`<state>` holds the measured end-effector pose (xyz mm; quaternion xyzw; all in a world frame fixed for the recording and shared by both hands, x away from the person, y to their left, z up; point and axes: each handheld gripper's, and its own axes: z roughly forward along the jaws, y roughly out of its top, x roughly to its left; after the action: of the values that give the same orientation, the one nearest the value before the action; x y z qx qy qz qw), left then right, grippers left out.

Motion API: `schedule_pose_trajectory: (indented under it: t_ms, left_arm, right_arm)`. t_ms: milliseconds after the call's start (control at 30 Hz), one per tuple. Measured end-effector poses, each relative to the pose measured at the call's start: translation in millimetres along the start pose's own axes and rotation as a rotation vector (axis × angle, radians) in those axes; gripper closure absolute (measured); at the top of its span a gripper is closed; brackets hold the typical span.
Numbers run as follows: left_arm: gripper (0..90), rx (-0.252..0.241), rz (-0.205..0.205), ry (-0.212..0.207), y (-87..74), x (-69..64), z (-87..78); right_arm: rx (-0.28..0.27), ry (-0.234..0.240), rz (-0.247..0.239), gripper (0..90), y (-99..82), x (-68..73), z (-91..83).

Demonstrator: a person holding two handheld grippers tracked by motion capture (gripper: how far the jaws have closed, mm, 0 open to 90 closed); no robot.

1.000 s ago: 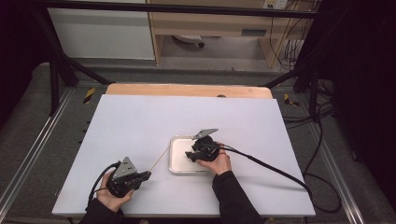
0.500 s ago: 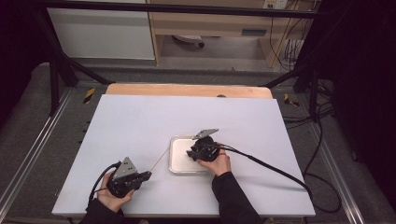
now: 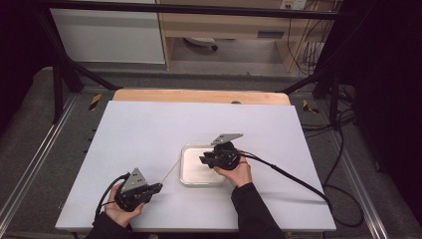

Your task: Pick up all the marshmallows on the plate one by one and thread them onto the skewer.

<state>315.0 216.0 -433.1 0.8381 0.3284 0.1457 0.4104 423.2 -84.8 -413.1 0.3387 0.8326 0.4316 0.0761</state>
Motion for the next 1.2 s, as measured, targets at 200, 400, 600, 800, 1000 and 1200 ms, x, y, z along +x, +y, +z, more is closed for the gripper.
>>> schedule_pose_trajectory:
  t_ms: [200,400,600,800,1000,1200]
  left_arm:
    - [88.2,-0.009,-0.001,-0.005,0.9,-1.5,1.2]
    - [88.2,-0.026,0.005,-0.011,3.0,-5.7,3.8]
    - [88.2,-0.047,0.020,-0.015,5.3,-10.7,5.8]
    - [88.2,-0.075,0.036,-0.025,7.8,-15.0,7.5]
    - [88.2,-0.083,0.046,-0.025,8.9,-18.5,9.1]
    - [88.2,-0.082,0.051,-0.028,9.1,-19.7,9.5]
  right_arm:
    - [-0.067,0.047,0.031,73.1,0.3,-1.7,-19.9]
    - [-0.138,0.107,0.055,73.0,3.0,-0.2,-37.0]
    - [-0.223,0.198,0.094,73.0,9.5,3.3,-48.8]
    - [-0.266,0.242,0.120,72.6,13.4,2.7,-54.6]
    - [-0.278,0.277,0.132,72.3,17.7,5.3,-51.8]
    - [-0.278,0.325,0.146,72.6,22.2,9.0,-45.3]
